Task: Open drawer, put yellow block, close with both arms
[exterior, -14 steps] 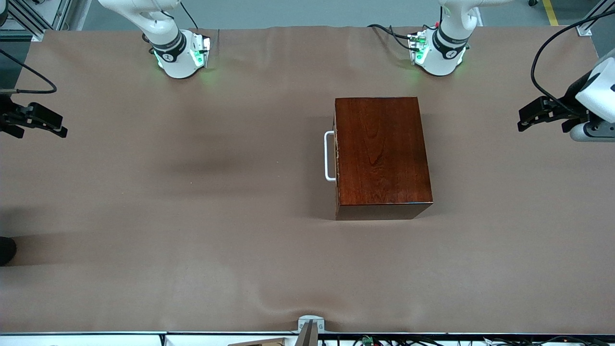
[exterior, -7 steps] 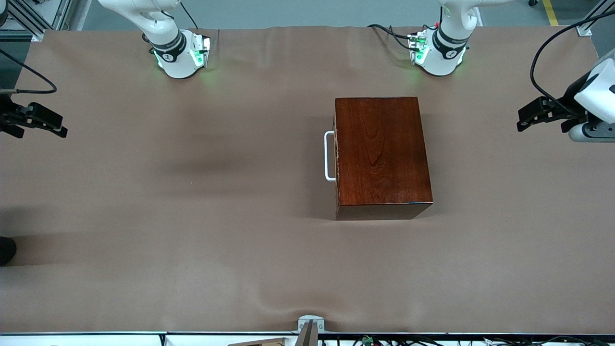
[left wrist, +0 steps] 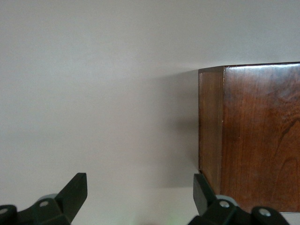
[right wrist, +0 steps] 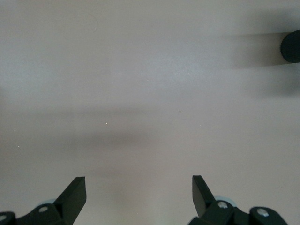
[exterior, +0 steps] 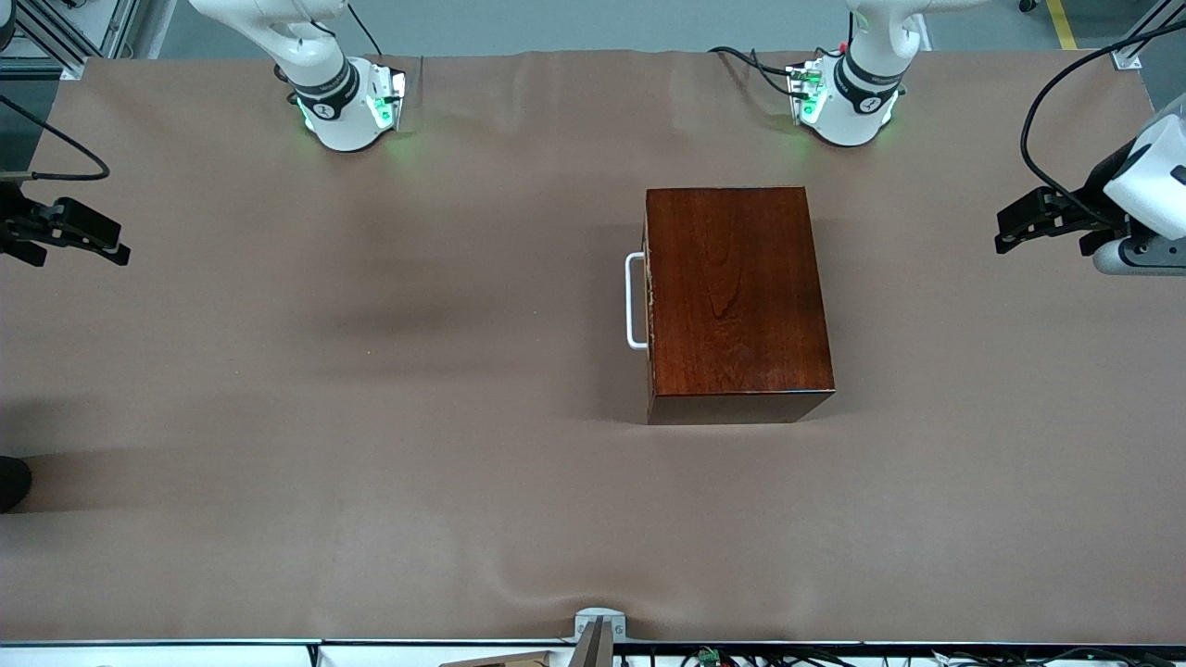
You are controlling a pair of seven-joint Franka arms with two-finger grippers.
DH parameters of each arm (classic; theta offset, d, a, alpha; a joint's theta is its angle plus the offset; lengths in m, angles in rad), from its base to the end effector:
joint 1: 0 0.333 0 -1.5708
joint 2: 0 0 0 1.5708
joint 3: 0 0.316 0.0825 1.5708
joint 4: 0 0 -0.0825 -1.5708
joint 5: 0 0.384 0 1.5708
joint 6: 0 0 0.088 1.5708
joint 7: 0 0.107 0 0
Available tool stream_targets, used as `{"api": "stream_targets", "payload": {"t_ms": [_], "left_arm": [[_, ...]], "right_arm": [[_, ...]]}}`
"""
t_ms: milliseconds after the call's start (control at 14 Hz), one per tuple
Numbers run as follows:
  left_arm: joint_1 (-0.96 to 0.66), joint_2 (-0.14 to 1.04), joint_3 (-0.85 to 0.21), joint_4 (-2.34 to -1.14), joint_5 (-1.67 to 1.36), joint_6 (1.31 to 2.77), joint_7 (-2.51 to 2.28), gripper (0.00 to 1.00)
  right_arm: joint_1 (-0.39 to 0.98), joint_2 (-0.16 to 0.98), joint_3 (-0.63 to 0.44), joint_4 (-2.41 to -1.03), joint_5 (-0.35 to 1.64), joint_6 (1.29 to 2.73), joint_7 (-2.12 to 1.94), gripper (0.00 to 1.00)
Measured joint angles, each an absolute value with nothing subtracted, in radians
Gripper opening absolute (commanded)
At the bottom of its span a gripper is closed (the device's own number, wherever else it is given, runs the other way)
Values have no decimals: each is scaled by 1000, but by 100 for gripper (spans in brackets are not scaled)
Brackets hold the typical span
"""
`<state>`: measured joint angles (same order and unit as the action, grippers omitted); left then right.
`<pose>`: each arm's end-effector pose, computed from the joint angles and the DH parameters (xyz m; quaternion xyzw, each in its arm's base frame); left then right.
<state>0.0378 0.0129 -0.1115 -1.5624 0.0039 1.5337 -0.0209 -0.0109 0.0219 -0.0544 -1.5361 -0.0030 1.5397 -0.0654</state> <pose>0.5529 -0.0400 0.6182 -0.9994 0.0264 0.0207 0.0022 0.5571 -0.0364 0.6260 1.0000 0.0000 -0.0093 0.0015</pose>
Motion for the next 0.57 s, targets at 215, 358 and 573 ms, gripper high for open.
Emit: {"api": "stream_targets", "payload": {"t_ms": [215, 358, 573], "left_arm": [[38, 10, -116, -1568, 4, 1533, -21, 100], [38, 5, -116, -1573, 4, 1533, -21, 100], [38, 4, -116, -1574, 4, 1533, -21, 100]], "right_arm": [[-11, 22, -54, -1536, -3, 1540, -65, 100], [-11, 22, -54, -1536, -3, 1540, -65, 100], [-11, 22, -54, -1536, -3, 1540, -65, 100]]}}
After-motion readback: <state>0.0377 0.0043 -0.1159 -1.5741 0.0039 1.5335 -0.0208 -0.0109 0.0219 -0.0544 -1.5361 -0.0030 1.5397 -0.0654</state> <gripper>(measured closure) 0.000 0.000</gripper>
